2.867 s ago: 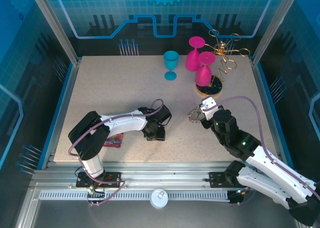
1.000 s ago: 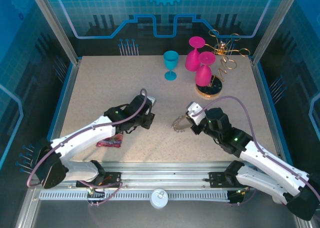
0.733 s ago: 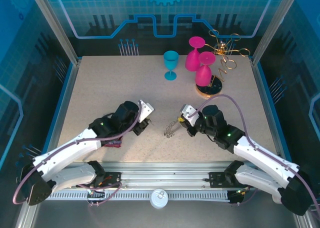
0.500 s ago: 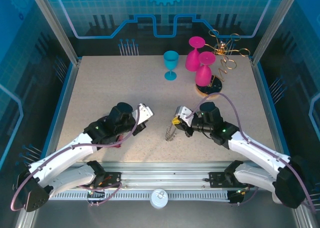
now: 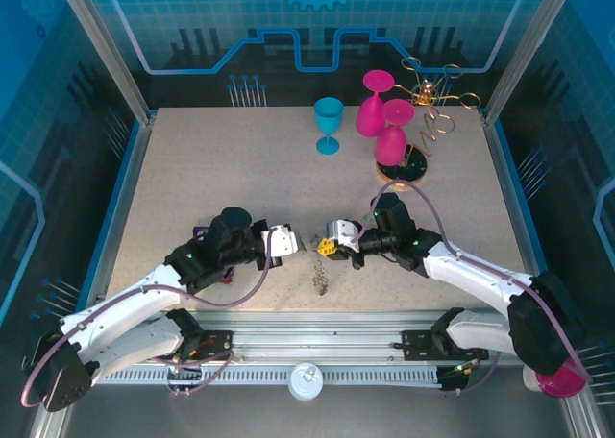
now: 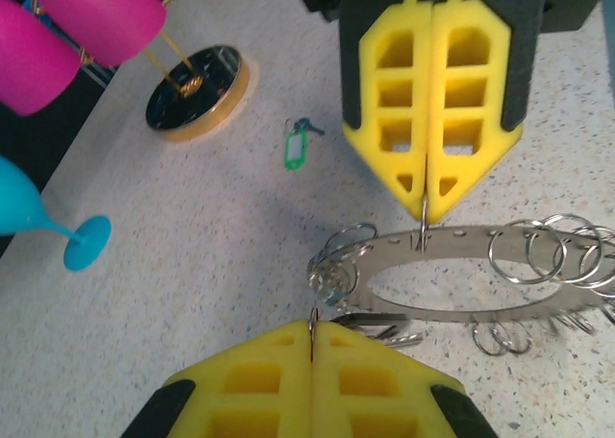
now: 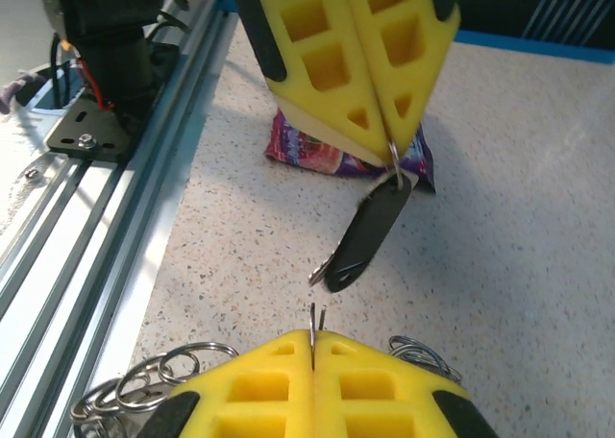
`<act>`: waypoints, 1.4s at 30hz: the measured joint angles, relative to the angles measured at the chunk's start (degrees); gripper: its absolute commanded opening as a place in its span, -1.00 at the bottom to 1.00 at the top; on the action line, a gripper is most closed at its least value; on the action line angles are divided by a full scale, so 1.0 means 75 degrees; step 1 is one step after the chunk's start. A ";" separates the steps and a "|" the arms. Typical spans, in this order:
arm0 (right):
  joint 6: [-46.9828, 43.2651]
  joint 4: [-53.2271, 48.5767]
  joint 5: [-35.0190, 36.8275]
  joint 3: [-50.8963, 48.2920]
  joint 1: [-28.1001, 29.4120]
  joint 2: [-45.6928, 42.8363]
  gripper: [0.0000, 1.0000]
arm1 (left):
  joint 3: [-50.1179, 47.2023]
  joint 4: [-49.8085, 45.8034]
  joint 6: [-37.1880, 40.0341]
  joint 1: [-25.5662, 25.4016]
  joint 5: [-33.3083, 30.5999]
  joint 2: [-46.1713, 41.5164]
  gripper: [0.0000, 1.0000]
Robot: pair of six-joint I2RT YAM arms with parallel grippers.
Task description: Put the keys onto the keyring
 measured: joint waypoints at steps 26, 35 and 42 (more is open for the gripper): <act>-0.1134 0.0845 -0.0574 0.0012 0.0216 0.0289 -1.00 | -0.0338 0.0562 0.1376 0.0000 0.0970 0.0093 -1.00; -0.1192 0.0851 -0.0525 0.0012 0.0259 0.0321 -1.00 | -0.0344 0.0560 0.1515 -0.0015 0.0994 0.0093 -1.00; -0.1160 0.0935 -0.0309 0.0012 0.0265 0.0338 -1.00 | -0.0344 0.0557 0.1577 -0.0032 0.0994 0.0093 -1.00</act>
